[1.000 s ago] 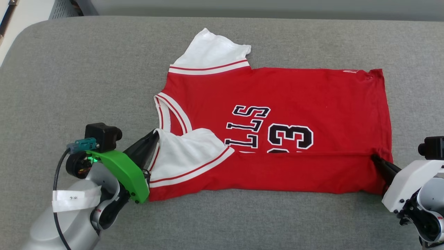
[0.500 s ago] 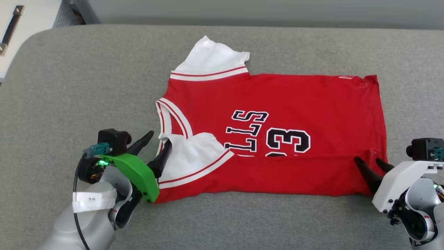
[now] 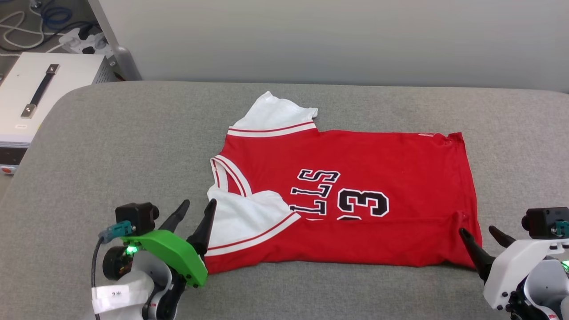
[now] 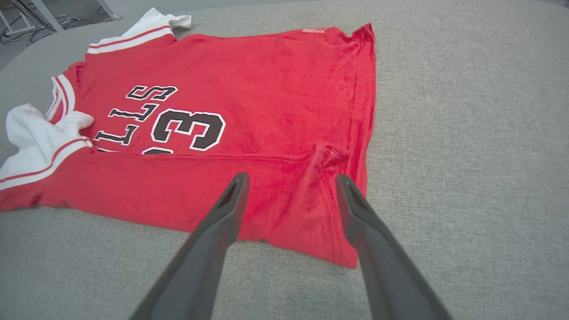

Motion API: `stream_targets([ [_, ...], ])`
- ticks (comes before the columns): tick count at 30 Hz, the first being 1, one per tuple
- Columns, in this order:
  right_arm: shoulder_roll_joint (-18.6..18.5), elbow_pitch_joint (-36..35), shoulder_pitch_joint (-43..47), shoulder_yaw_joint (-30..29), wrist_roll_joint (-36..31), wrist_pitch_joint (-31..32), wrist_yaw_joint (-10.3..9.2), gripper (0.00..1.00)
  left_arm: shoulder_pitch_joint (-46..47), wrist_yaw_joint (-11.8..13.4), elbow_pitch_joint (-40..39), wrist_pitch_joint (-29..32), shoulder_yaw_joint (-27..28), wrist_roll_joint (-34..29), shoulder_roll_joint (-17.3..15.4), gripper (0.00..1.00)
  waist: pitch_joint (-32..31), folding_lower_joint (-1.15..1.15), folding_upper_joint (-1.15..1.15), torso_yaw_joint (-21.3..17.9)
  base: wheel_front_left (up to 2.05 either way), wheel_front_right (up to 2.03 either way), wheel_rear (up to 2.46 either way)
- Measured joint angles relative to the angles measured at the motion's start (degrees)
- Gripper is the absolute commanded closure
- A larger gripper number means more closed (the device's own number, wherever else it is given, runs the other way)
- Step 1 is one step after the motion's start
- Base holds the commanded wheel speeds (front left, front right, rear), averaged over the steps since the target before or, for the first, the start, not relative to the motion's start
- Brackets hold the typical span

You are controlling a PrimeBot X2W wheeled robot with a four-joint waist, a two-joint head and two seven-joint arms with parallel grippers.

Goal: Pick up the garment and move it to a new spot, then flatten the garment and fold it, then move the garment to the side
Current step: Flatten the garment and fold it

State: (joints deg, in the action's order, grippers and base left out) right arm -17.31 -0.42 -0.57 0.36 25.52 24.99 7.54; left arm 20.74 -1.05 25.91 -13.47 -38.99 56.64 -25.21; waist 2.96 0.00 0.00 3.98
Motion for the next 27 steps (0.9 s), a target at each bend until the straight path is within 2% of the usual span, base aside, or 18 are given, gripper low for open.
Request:
stream_targets([
  [5, 0.51, -3.24, 2.42, -0.74, -2.41, 1.68, 0.0, 0.0, -4.52, 4.92, -6.08, 3.18, -0.56, 0.63, -1.35, 0.0, -1.59, 0.0, 0.0, -0.17, 0.0, 0.0, 0.0],
  [10, 1.49, -6.21, 3.5, -1.43, -3.56, 4.3, 0.0, 0.0, -7.22, 10.45, -10.94, 7.8, -2.05, 0.26, -4.33, 0.0, -0.87, 0.0, 0.0, -0.77, 0.0, 0.0, 0.0],
  [12, 2.13, -7.16, 3.92, -1.99, -4.24, 5.28, 0.0, 0.0, -7.62, 11.93, -12.7, 9.61, -2.57, -0.15, -5.42, 0.0, -0.24, 0.0, 0.0, -0.99, 0.0, 0.0, 0.0],
  [16, 2.53, -7.8, 3.93, -3.63, -7.53, 5.49, 0.0, 0.0, -7.77, 13.78, -14.41, 12.19, -3.18, -0.36, -6.75, 0.0, 1.07, 0.0, 0.0, -1.44, 0.0, 0.0, 0.0],
  [22, 4.38, -8.24, 3.7, -3.69, -8.31, 5.52, 0.0, 0.0, -7.69, 16.39, -14.95, 16.41, -4.5, -1.24, -8.25, 0.0, 3.38, 0.0, 0.0, -2.21, 0.0, 0.0, 0.0],
  [27, 4.71, -8.45, 2.69, -3.5, -8.79, 5.49, 0.0, 0.0, -7.43, 16.41, -14.23, 17.08, -4.71, -1.34, -8.81, 0.0, 5.26, 0.0, 0.0, -2.95, 0.0, 0.0, 0.0],
])
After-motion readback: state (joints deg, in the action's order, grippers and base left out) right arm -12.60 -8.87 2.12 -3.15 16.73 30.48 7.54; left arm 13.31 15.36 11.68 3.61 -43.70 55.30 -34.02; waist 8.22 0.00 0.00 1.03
